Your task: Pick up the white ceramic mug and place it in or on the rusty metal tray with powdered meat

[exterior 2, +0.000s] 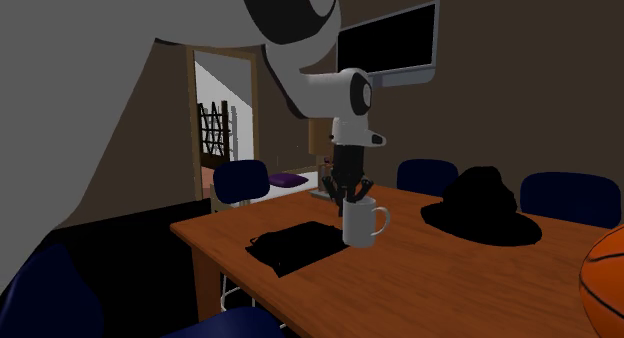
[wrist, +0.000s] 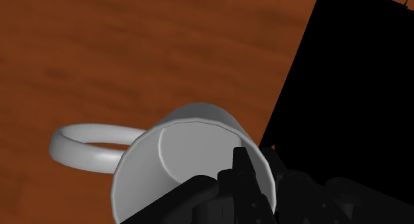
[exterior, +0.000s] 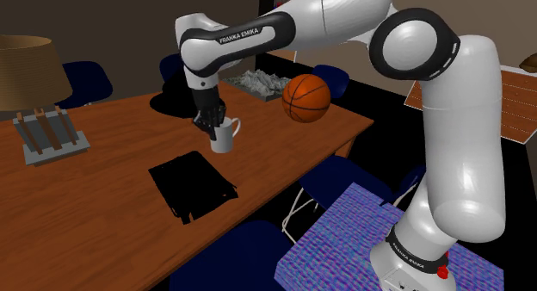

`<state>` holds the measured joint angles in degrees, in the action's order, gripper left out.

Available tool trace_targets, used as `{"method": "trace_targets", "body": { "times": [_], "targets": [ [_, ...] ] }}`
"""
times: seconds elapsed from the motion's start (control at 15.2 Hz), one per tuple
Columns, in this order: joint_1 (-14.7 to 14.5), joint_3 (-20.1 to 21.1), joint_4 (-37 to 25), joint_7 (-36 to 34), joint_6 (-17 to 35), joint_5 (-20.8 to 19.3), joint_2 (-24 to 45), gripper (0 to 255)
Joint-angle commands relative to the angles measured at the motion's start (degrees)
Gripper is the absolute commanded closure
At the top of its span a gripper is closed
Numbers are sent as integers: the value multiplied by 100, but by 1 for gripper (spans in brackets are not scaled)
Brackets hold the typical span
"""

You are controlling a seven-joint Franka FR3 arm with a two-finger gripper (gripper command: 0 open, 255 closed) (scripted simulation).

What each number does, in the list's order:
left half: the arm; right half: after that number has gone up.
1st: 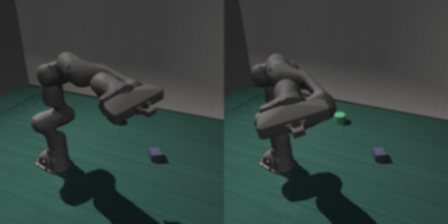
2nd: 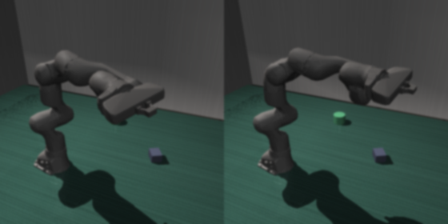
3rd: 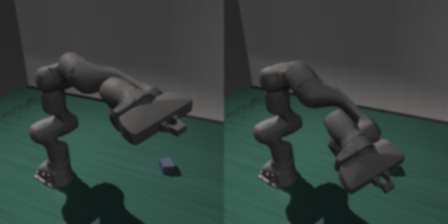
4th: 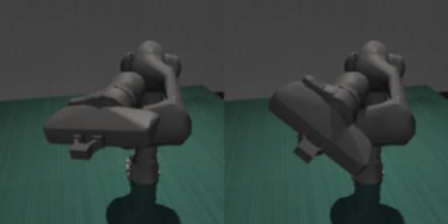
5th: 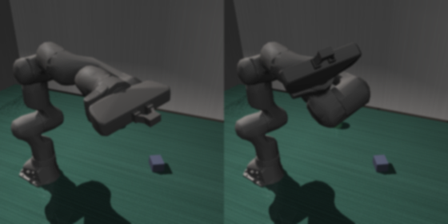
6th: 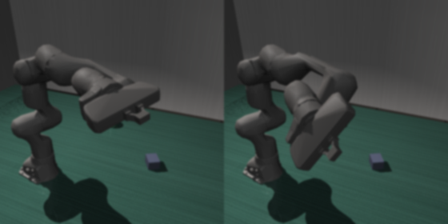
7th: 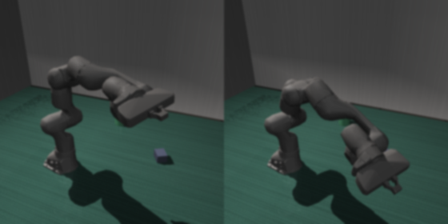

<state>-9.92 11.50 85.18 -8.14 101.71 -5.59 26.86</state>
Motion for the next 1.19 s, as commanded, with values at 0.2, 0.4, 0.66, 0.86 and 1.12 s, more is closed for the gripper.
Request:
{"method": "trace_targets", "body": {
  "times": [0.2, 0.4, 0.66, 0.86, 1.12],
  "targets": [
    [-11, 10, -308, 14, -368, 17, -60, 255],
    [-18, 15, -496, 22, -584, 25, -89, 255],
    [-30, 20, -776, 32, -882, 31, -108, 255],
    [-119, 59, -935, -77, -1056, 39, -120, 255],
    [-453, 203, -1074, -533, -1193, 55, -109, 255]
  ]
}}
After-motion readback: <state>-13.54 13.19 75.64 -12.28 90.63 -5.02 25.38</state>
